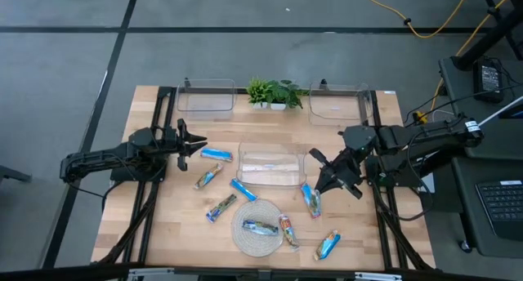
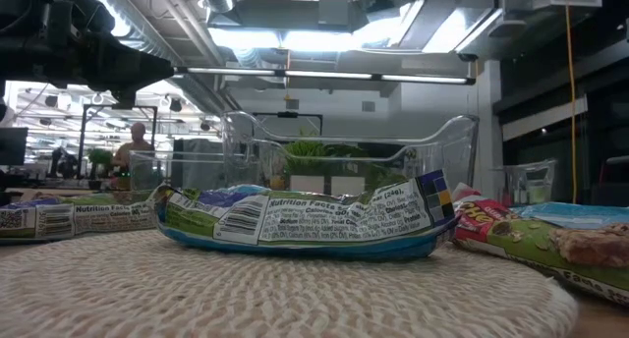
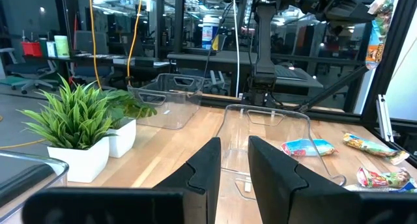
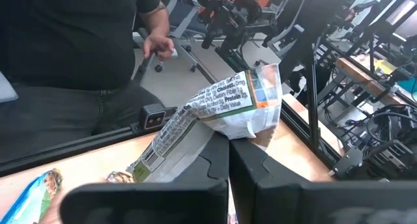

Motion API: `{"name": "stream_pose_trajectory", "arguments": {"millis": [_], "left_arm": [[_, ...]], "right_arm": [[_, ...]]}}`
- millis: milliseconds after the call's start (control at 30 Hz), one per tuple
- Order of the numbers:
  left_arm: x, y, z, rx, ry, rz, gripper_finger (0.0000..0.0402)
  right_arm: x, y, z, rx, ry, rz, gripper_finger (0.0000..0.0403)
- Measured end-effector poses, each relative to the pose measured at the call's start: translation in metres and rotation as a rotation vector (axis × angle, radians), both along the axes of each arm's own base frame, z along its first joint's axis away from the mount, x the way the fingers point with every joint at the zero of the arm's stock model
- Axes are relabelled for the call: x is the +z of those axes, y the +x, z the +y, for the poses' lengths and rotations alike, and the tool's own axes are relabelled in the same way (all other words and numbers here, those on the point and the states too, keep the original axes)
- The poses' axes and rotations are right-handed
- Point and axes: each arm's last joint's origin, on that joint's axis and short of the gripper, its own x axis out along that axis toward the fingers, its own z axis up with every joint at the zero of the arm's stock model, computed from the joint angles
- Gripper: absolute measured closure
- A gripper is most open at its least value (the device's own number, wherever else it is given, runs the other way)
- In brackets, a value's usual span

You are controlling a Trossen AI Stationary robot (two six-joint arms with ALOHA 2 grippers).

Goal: Pick and place Granola Bars by type
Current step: Put the right orange granola bar into the right transparent bin

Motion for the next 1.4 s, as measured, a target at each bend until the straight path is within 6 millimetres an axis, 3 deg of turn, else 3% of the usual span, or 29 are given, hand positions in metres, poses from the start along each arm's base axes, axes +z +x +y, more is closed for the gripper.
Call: {"name": "stream_pose_trajectory", "arguments": {"millis": [433, 567, 767, 967, 1167, 1400], "left_arm": [[0.000, 0.000, 0.000, 0.000, 0.000, 0.000, 0.0329], [0.000, 0.000, 0.000, 0.000, 0.000, 0.000, 0.0329], [0.000, 0.000, 0.000, 0.000, 0.000, 0.000, 0.0329], [0.000, 0.000, 0.000, 0.000, 0.000, 0.000, 0.0329], [0.000, 0.000, 0.000, 0.000, 0.000, 0.000, 0.0329], [0.000, 0.000, 0.000, 0.000, 0.000, 0.000, 0.0329]], "right_arm": [[0.000, 0.000, 0.000, -0.005, 0.001, 0.002, 0.0401], [0.001, 0.002, -0.002, -0.084, 0.003, 0.010, 0.0401], [0.004, 0.007, -0.012, -0.458, 0.074, 0.061, 0.0402], [0.020, 0.005, -0.037, -0.873, 0.213, 0.179, 0.0402], [0.044, -0.015, -0.064, -1.241, 0.200, 0.300, 0.0402], [0.070, -0.045, -0.092, -1.640, 0.152, 0.314, 0.0401]]}}
